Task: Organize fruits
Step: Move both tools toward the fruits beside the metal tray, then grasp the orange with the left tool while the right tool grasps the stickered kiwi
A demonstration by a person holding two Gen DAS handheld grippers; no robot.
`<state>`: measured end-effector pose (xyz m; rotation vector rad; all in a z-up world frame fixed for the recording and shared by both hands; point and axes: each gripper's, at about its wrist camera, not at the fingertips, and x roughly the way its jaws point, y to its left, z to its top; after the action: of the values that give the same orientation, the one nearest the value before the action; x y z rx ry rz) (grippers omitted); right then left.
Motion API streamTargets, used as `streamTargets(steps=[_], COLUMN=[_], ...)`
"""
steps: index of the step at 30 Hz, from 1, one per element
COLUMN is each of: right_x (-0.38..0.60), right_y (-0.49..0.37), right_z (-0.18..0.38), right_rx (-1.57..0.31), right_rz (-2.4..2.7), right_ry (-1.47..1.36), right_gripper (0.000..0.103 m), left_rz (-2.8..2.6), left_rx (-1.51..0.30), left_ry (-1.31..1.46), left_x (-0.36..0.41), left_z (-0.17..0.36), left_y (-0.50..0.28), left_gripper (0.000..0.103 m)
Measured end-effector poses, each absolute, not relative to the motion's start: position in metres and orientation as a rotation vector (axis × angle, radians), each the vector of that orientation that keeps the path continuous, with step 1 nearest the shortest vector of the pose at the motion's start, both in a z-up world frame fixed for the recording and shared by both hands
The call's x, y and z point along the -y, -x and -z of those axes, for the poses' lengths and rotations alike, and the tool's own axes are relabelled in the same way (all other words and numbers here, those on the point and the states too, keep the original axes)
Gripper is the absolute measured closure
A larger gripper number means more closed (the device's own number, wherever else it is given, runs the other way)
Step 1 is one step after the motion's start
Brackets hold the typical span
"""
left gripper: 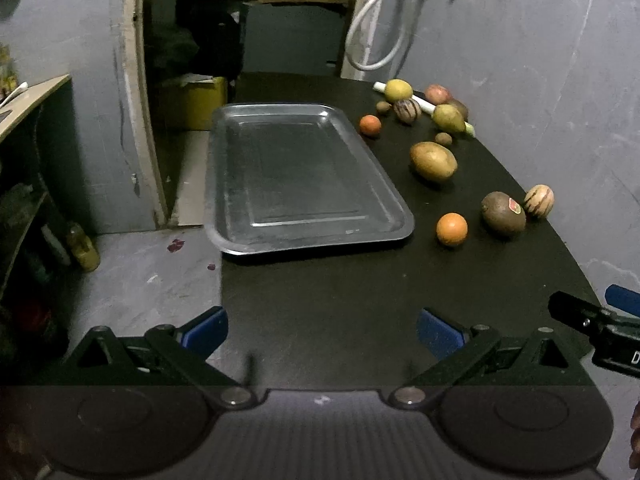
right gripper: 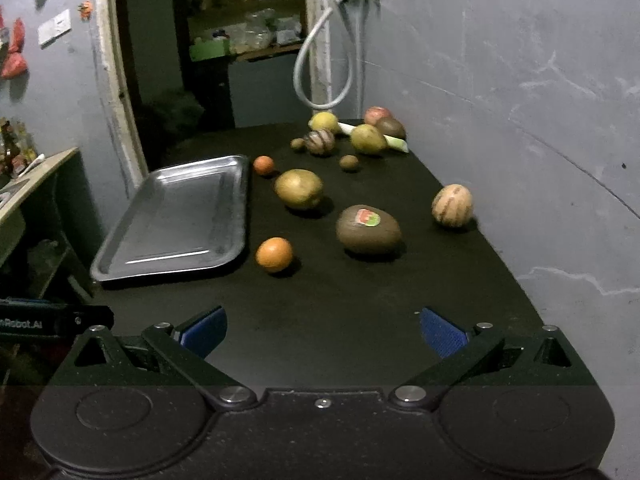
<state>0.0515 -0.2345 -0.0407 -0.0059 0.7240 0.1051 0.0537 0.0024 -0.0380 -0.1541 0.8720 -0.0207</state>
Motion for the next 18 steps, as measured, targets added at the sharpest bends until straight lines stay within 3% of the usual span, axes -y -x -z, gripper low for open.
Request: streamTargets(steps=[18], right_x=[0.295], right_y=[-0.141], right_z=[0.052], right_rx=[-0.791], right_rz=[-0.003], right_ry=[-0.100], right_gripper=[0.000], left_rz=[0.293], left_rx=[-0.831], left_ry=[-0.048], left_x=[0.072], left_z=[0.050], left_y=[-0.139], left_gripper=[0.001])
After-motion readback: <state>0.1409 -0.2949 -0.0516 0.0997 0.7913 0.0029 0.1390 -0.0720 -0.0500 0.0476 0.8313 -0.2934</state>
